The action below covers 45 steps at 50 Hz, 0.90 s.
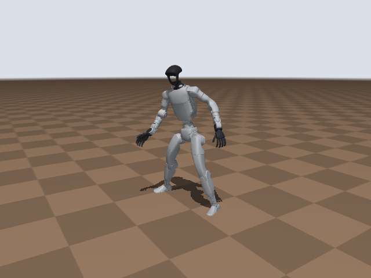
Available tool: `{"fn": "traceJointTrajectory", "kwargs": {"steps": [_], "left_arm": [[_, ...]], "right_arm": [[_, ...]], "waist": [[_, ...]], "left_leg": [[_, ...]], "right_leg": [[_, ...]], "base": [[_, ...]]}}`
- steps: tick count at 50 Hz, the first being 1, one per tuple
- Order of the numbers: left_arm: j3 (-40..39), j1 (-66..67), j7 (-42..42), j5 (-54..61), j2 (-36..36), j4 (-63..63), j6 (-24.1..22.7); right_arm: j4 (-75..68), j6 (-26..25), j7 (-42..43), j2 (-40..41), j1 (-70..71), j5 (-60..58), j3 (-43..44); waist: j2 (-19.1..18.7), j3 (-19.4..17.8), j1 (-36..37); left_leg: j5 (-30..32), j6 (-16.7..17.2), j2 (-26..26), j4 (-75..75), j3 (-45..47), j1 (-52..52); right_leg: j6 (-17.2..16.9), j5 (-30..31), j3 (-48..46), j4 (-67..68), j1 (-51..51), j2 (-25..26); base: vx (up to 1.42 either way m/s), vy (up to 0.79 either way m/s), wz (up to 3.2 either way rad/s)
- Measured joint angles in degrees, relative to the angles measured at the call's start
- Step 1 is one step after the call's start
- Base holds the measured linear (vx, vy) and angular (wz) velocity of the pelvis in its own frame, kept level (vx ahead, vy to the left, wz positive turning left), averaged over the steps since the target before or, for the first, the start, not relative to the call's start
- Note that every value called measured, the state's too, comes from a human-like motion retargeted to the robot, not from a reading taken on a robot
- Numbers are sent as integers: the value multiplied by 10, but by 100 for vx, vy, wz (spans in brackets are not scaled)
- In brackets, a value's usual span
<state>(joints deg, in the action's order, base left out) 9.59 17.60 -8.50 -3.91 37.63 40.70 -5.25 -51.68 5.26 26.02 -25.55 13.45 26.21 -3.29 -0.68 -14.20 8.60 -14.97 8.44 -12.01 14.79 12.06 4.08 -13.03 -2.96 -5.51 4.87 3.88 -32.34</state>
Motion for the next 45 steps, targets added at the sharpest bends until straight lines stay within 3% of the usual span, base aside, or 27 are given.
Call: {"fn": "traceJointTrajectory", "kwargs": {"steps": [3, 7, 10, 12, 16, 18, 20, 25, 27, 32, 34, 37, 38, 40, 43, 45], "left_arm": [[-13, -12, 18, -11, -34, 60, 29], [-41, 8, 38, 16, -62, 104, 50], [-60, 32, 50, 38, -76, 140, 53], [-66, 36, 64, 33, -82, 173, 59], [-52, 12, 116, -5, -86, 225, 70], [-37, 0, 153, -40, -80, 226, 58], [-19, -14, 165, -56, -68, 206, 43], [19, -58, 122, -51, -15, 93, 11], [34, -82, 83, -31, 14, 35, 1], [62, -136, 26, -1, 63, -88, -27], [68, -149, 2, 30, 72, -120, -34], [74, -167, -20, 40, 59, -143, -38], [77, -169, -15, 33, 53, -146, -41], [77, -178, -25, 19, 28, -154, -37], [77, -152, -18, 23, -3, -174, -30], [78, -130, -14, 41, -13, -188, -19]], "right_arm": [[-40, -16, -4, 35, 3, 32, 6], [-59, -13, -31, 73, -11, 68, 8], [-68, -7, -51, 89, -5, 62, -16], [-69, -8, -73, 91, 9, 53, -46], [-59, -7, -130, 76, 48, 47, -98], [-53, -2, -158, 63, 61, 27, -106], [-47, 18, -131, 59, 72, 58, -101], [-26, 49, -75, 39, 65, 82, -90], [-9, 57, -71, 34, 48, 99, -73], [27, 67, -138, 19, -22, 147, -3], [35, 65, -151, 24, -62, 172, 47], [31, 69, -137, 15, -118, 207, 112], [22, 73, -126, 11, -143, 208, 139], [-14, 65, -88, -11, -164, 194, 169], [-92, 25, -34, -31, -195, 140, 223], [-142, -13, -6, -39, -197, 111, 256]], "waist": [[-23, -25, 53], [-45, -26, 110], [-39, -15, 141], [-31, -12, 149], [-23, -19, 132], [-30, -32, 105], [-39, -41, 80], [-56, -49, 28], [-60, -55, 6], [-61, -58, -89], [-60, -58, -145], [-69, -52, -248], [-80, -53, -273], [-119, -51, -315], [-156, -47, -331], [-155, -41, -320]], "left_leg": [[-10, -20, 3, 16, 37, -19], [-12, -41, -1, -10, 83, -51], [-6, -40, 7, -41, 134, -69], [-2, -37, 17, -55, 161, -70], [4, -30, 39, -66, 179, -61], [-3, -21, 44, -48, 165, -60], [-3, -5, 54, -48, 145, -64], [11, 26, 93, -64, 83, -66], [6, 29, 112, -62, 52, -68], [16, 50, 188, -72, -50, -61], [11, 42, 225, -91, -102, -76], [-11, 36, 287, -113, -182, -96], [-25, 34, 292, -126, -199, -111], [-48, 31, 293, -139, -172, -113], [-78, 29, 245, -123, 35, -137], [-79, 3, 221, -92, 150, -157]], "right_leg": [[50, 19, -138, 68, 18, 15], [54, -52, -152, 180, 75, 116], [61, -100, -241, 227, 118, 171], [85, -121, -328, 224, 128, 199], [110, -126, -460, 183, 125, 270], [100, -127, -466, 179, 120, 306], [85, -123, -432, 180, 127, 343], [71, -94, -355, 206, 146, 402], [68, -87, -352, 240, 152, 397], [62, -41, -344, 128, 108, 405], [37, -55, -314, 109, 109, 392], [23, -84, -272, -36, 63, 388], [6, -105, -285, -17, 67, 371], [14, -81, -309, -99, 46, 371], [-9, -116, -331, -16, 75, 320], [-20, -137, -316, 27, 92, 287]], "base": [[-3, 74, -117], [-5, 57, -110], [-11, 47, -135], [-15, 42, -115], [-16, 39, -41], [-10, 38, 60], [-7, 38, 87], [-1, 38, 105], [7, 38, 138], [11, 40, 186], [25, 44, 239], [28, 48, 256], [32, 50, 204], [28, 49, 140], [30, 39, 44], [30, 25, -25]]}}
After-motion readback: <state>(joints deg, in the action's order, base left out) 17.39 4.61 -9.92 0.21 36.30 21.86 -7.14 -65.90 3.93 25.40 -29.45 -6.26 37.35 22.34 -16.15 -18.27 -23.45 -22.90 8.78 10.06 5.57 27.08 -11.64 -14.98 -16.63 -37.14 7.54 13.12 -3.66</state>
